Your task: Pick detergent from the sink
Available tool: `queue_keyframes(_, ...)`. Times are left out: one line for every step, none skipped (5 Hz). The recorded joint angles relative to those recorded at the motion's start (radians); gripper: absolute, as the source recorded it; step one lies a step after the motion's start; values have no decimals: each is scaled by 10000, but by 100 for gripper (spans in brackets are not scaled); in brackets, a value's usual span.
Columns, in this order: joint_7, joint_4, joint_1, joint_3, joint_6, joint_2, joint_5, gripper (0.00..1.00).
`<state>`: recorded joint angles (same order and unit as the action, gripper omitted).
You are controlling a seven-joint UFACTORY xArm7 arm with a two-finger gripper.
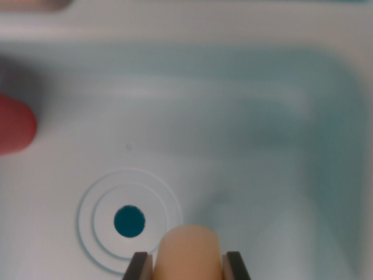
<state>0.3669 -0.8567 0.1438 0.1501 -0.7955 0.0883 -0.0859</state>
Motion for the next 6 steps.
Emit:
queue_keyframes(-22, -177, -1, 0, -244, -69, 19, 100)
queue_keyframes(-22, -177, -1, 0, -244, -69, 19, 100)
queue_keyframes(-49, -386, -3, -1, -533, -150, 42, 100)
queue_keyframes(-49, -386, -3, -1, -533, -150, 42, 100)
queue_keyframes(-80, -634, -5, -1, -875, -246, 69, 100)
queue_keyframes(-80, -634, -5, -1, -875, -246, 69, 100)
